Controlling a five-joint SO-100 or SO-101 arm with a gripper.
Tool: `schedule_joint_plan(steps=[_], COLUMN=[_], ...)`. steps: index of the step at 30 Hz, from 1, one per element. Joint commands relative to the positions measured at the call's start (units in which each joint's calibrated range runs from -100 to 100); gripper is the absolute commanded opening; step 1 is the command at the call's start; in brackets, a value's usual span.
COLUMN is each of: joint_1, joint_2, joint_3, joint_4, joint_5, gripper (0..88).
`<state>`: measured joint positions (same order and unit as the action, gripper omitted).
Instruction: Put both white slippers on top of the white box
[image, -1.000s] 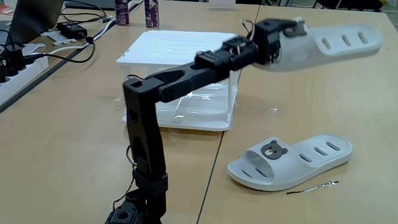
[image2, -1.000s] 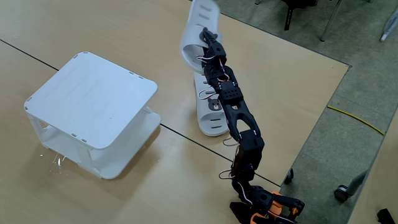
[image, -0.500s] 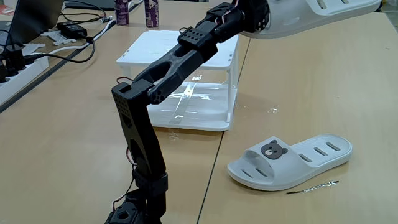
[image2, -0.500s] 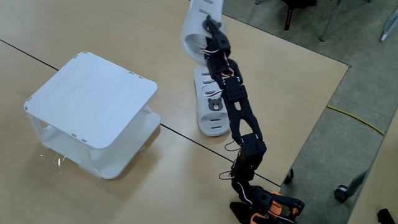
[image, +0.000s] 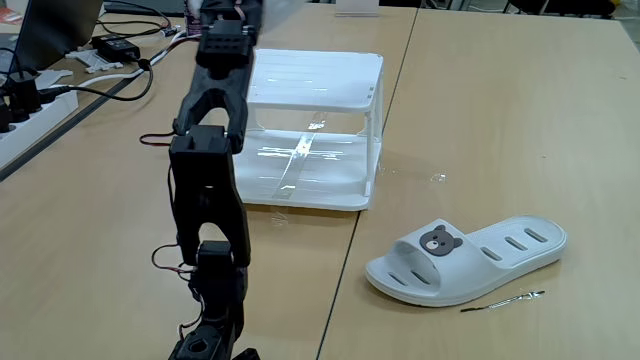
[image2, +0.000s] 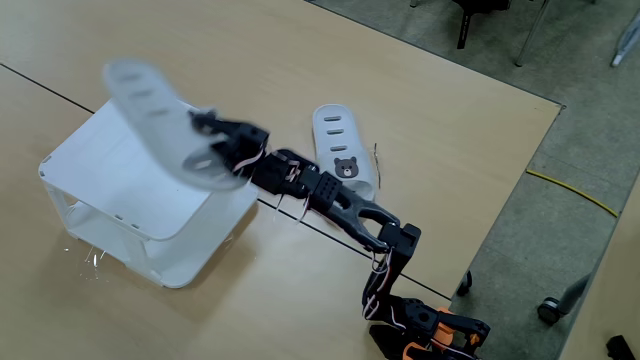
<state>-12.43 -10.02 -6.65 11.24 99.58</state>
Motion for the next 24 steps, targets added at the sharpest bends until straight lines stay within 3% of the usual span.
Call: schedule_joint_plan(steps=[1,12,24], joint_1=[-8.54,-9.28,-5.82], joint_2=[-5.92,2.99,35.73], joint_3=[-5.76,-10.18,-45.72], joint_4=[-0.11,-0.29,-0.20], joint_5=[0.42,0.42,0.42], gripper=[0.8,0.8,0.8])
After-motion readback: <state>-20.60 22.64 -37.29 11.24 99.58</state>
